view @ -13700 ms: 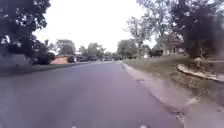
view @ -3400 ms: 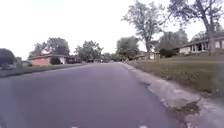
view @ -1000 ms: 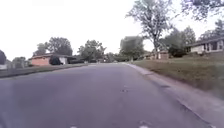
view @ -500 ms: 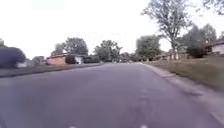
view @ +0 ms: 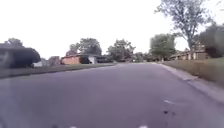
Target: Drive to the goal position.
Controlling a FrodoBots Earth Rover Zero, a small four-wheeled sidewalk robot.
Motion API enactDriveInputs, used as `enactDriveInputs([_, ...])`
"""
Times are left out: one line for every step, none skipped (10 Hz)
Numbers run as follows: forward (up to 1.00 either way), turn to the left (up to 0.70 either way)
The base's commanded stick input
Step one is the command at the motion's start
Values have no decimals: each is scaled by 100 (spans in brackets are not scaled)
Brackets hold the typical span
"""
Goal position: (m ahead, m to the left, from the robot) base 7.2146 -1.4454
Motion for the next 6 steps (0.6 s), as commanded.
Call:
enactDriveInputs([100,0])
enactDriveInputs([100,0])
enactDriveInputs([100,0])
enactDriveInputs([100,0])
enactDriveInputs([100,0])
enactDriveInputs([100,0])
